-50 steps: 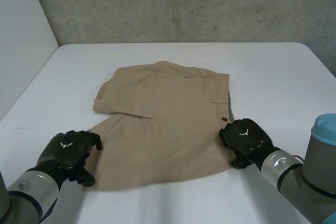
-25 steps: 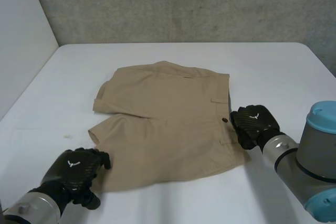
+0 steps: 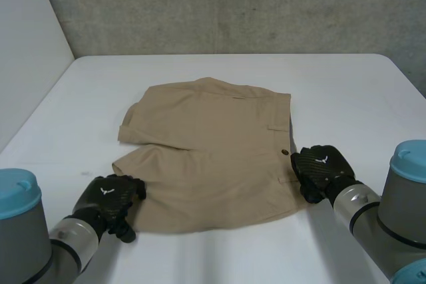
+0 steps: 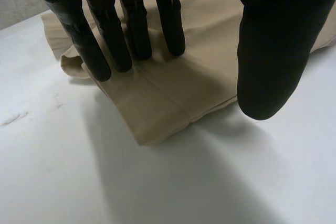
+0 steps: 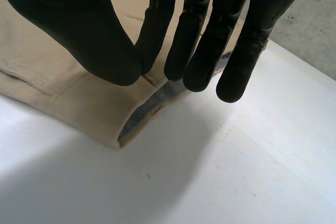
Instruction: Fold the shorts.
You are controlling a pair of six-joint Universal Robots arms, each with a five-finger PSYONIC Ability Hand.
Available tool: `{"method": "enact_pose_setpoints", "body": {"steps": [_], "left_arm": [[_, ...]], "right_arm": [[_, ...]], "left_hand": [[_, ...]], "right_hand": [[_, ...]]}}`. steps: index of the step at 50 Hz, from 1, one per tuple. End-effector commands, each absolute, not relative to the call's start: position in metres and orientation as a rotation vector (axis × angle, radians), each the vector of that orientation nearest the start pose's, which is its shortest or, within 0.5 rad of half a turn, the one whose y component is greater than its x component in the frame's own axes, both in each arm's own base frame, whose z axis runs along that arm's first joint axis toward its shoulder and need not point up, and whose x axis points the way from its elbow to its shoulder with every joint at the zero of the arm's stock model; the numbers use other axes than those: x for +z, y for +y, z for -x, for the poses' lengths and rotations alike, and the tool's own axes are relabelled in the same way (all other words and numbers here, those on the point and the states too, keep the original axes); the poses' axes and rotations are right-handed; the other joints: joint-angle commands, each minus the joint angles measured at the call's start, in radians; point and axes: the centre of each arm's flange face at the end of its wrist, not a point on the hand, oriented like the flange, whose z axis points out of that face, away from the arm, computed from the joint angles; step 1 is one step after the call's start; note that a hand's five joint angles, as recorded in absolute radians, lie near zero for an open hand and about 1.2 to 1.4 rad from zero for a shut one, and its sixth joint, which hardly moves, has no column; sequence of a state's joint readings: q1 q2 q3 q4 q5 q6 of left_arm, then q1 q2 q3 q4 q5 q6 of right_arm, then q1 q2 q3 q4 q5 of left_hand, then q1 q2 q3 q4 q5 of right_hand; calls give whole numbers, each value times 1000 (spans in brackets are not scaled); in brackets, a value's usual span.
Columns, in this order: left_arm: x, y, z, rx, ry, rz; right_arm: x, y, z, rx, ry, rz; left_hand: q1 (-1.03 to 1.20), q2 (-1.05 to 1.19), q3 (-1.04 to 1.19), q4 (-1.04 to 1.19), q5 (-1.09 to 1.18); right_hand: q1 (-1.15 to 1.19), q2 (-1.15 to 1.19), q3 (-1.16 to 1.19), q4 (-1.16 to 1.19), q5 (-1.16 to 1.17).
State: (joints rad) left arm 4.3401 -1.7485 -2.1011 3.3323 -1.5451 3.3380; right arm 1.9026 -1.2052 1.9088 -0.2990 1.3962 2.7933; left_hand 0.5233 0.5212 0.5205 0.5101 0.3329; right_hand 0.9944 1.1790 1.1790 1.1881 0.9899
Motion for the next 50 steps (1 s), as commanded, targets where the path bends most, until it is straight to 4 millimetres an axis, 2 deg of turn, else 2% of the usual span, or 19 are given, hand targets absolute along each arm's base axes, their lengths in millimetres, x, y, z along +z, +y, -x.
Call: {"method": "enact_pose_setpoints", "body": {"steps": [1,8,12,18,20,24,25,26,30,37,50], "left_arm": [[127,-187,214,-1610,2691,-788],[125,-196,211,-1626,2675,-755],[126,-201,212,-1668,2642,-752],[127,-209,209,-1723,2553,-776],[129,-211,208,-1731,2541,-774],[133,-212,207,-1749,2527,-766],[133,-212,207,-1753,2525,-765],[136,-213,207,-1763,2518,-759],[138,-217,206,-1778,2510,-745],[147,-231,208,-1832,2477,-726],[152,-242,212,-1864,2461,-717]], "right_arm": [[128,-232,-237,-1652,2310,976],[128,-231,-236,-1652,2311,974],[128,-230,-236,-1650,2311,976],[130,-230,-235,-1660,2310,974],[132,-230,-235,-1667,2310,970],[135,-228,-234,-1672,2310,967],[137,-227,-232,-1675,2311,964],[138,-226,-232,-1676,2313,962],[141,-221,-230,-1643,2320,967],[141,-212,-233,-1550,2281,996],[136,-216,-238,-1540,2254,931]], "left_hand": [[37,39,39,50,52],[81,83,83,94,96],[230,232,233,243,246],[790,792,793,803,806],[873,875,876,886,889],[873,875,876,886,889],[873,875,876,886,889],[873,875,876,886,889],[873,875,876,886,889],[873,875,876,886,889],[873,875,876,886,889]], "right_hand": [[402,217,217,208,232],[402,217,217,208,232],[402,217,217,208,232],[402,217,217,208,232],[402,217,217,208,232],[98,-86,-86,-95,-72],[-83,-267,-267,-276,-253],[-166,-350,-350,-359,-336],[-422,-606,-606,-615,-592],[-478,-662,-662,-672,-648],[-413,-598,-598,-607,-583]]}}
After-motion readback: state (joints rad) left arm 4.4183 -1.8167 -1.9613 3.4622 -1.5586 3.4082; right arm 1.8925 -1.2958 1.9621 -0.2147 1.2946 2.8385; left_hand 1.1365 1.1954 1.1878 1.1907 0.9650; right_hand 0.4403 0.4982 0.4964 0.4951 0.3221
